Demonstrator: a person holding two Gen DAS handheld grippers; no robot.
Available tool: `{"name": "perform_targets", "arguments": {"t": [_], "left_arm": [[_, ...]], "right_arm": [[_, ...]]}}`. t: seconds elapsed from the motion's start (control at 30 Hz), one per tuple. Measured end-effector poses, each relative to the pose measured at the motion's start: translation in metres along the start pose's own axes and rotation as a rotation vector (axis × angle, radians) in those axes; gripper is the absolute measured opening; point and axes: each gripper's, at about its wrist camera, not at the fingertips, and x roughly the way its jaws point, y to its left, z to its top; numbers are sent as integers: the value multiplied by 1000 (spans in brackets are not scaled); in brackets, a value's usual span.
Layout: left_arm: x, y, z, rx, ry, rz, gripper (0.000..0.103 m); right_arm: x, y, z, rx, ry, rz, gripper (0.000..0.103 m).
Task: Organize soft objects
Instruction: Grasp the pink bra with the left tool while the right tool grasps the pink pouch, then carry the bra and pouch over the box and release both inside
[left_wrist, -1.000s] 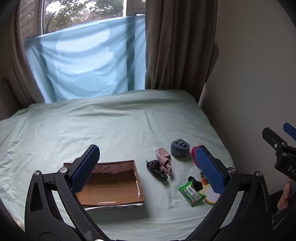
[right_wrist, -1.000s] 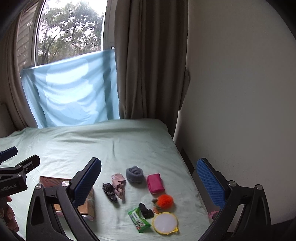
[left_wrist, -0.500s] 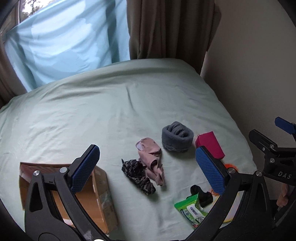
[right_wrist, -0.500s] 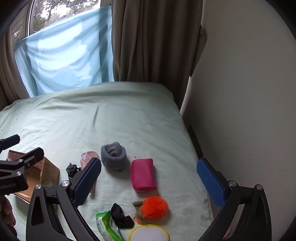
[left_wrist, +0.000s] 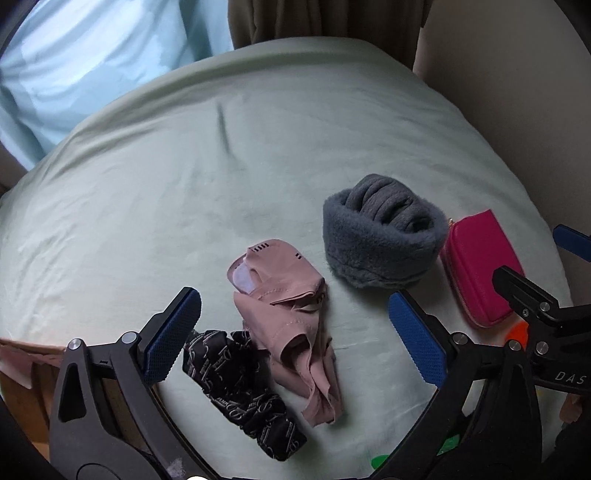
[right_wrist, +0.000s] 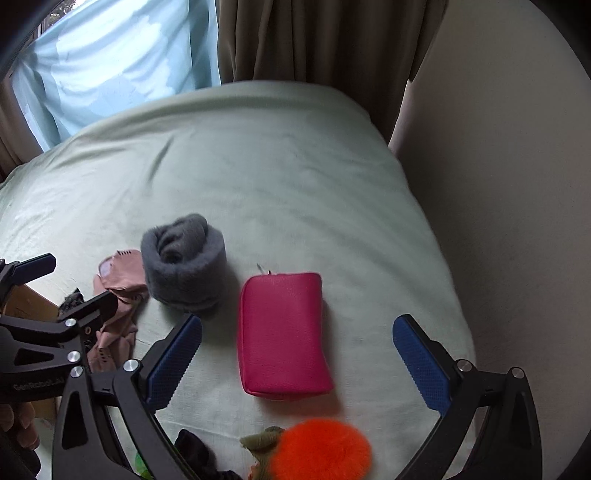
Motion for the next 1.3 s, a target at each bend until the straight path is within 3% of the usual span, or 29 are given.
{"name": "perform_targets", "arguments": {"t": [0.2,0.37,0.43,0.53,0.6,0.67,0.73,0.97,1.3], "left_arm": [[41,-4,-14,34,62,26,94],[63,-4,-22,44,116,23,76],[66,-5,-21,50,119,27,76],[68,-6,-21,59,128,35,74],[68,-6,-20,49,138,32,60],[68,-7,-19,48,144,31,39],[67,-10,-18,49,147,32,35],[51,-4,-12,34,120,18,30],[-20,1,-3,5,25,2,30]], "right_arm": [[36,1,-12,-12,58,6,103],[56,3,-18,-20,87,17,98],[62,5,-19,-22,99,13,93],[69,6,-18,-8,135,30,71],[74,6,-18,-6,159,22,65],[74,5,-17,1,157,18,61],[72,6,-17,6,156,16,56],[59,11,-16,5,135,14,43],[6,8,-5,23,52,-1,41]]}}
